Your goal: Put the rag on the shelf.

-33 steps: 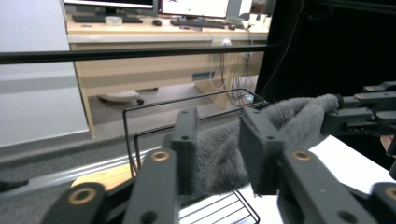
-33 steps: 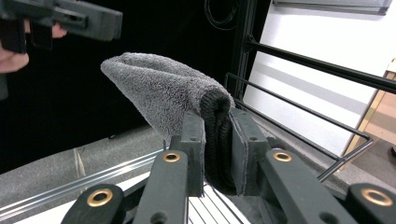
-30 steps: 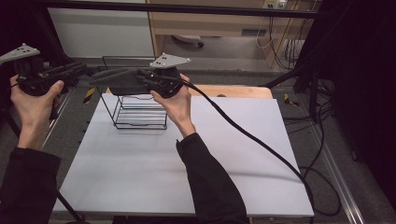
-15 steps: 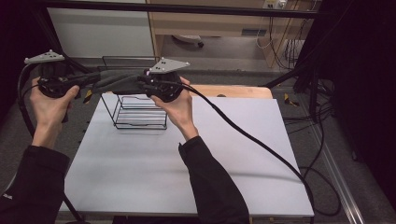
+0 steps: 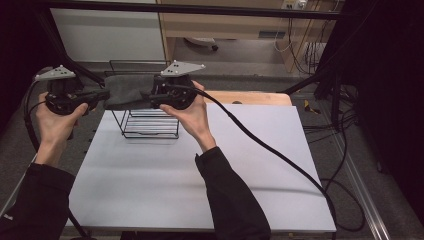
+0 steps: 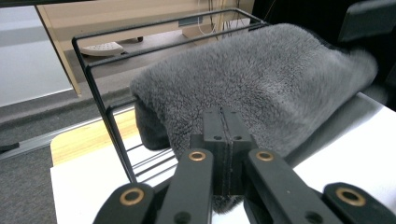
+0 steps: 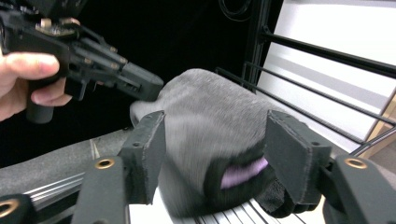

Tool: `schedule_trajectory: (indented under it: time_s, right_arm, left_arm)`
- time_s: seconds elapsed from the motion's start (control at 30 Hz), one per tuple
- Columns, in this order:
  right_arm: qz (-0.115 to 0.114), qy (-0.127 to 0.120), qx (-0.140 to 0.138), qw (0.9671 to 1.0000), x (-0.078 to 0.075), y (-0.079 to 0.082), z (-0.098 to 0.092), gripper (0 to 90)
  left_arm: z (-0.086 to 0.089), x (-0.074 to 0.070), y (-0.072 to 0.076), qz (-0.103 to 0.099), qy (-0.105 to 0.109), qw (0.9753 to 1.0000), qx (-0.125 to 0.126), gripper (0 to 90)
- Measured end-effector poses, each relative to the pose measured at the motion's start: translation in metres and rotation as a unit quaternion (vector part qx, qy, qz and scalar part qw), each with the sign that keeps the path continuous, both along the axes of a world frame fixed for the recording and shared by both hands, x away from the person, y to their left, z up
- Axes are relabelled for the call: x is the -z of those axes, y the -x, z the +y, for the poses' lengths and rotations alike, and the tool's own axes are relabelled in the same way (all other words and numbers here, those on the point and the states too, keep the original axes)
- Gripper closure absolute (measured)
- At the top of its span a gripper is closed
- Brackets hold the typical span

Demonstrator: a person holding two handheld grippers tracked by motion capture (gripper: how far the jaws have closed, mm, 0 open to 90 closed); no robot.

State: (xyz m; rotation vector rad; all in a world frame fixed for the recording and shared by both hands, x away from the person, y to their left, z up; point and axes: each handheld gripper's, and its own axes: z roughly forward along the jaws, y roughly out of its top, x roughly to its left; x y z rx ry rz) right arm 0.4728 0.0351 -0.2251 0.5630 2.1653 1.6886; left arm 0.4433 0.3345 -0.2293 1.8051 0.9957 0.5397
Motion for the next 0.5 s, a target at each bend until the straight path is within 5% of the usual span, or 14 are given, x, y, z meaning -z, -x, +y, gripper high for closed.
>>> schedule_trajectory:
  time_s: [0.1,0.13,0.23,0.5]
  right_arm:
    - [0.006,0.002,0.000,1.0000,-0.001,-0.001,0.001,54.0]
    - [0.018,0.008,0.001,0.9998,0.001,-0.003,0.001,70.0]
    - [0.031,0.019,0.005,0.9993,0.005,-0.005,0.002,80.3]
    - [0.059,0.048,0.018,0.9969,0.026,-0.015,0.008,90.0]
  left_arm:
    - [-0.001,0.008,0.001,0.004,-0.002,1.0000,0.001,89.8]
    - [-0.001,0.011,0.001,0.005,-0.003,1.0000,0.002,89.8]
    - [-0.003,0.019,0.001,0.007,-0.003,1.0000,0.004,89.8]
    - [-0.007,0.039,-0.004,0.008,-0.007,0.9999,-0.004,89.7]
